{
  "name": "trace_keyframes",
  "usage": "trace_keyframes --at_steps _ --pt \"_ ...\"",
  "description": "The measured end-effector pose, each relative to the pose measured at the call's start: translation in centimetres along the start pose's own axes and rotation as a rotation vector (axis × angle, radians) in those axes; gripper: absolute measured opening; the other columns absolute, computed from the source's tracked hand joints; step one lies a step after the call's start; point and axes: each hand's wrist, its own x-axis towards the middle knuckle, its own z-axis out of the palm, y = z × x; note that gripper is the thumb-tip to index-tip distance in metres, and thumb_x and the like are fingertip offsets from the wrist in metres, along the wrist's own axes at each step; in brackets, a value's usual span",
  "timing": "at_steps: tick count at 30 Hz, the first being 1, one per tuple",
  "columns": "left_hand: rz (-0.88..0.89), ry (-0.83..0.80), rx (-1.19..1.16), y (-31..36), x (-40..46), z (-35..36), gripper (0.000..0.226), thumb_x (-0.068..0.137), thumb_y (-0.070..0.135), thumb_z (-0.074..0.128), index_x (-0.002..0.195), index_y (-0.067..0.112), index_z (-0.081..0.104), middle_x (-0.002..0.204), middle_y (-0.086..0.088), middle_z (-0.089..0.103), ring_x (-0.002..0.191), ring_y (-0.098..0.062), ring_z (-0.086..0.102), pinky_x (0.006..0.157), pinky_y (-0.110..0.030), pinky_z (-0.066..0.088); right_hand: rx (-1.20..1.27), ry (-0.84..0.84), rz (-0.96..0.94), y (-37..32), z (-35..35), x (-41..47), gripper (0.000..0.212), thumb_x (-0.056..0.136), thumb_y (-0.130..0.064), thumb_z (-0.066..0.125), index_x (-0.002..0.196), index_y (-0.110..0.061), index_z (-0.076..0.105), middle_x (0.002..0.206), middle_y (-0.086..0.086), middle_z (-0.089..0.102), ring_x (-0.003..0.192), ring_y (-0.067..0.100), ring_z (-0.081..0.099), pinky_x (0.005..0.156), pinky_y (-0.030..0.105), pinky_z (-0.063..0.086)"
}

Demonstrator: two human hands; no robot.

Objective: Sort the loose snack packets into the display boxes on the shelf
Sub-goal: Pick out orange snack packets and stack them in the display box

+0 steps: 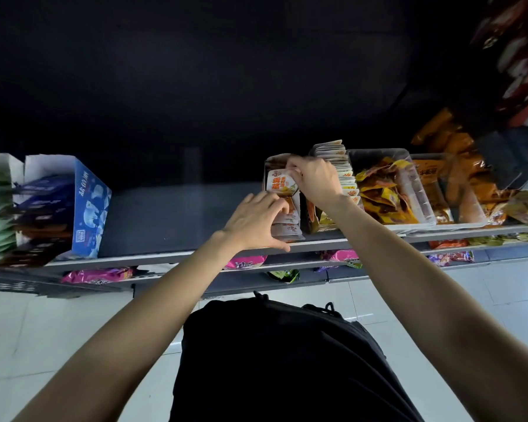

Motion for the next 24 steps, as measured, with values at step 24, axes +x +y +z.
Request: trace_keyframes --at_steps 24 --pt "-0.149 0.600 -0.005 -1.6 1.9 -1.9 0.019 0.083 0.020 0.068 0.100 0.011 0.063 0.088 -0.005 0.069 0.074 -0.019 0.067 0.051 -0.023 0.046 -0.064 -0.078 -0.064 0.2 0.7 -0.8 0.040 0.089 -0.020 0.062 0.126 -0.010 0.049 0.117 0.012 0.061 0.108 0.029 0.058 0.080 0.036 0.049"
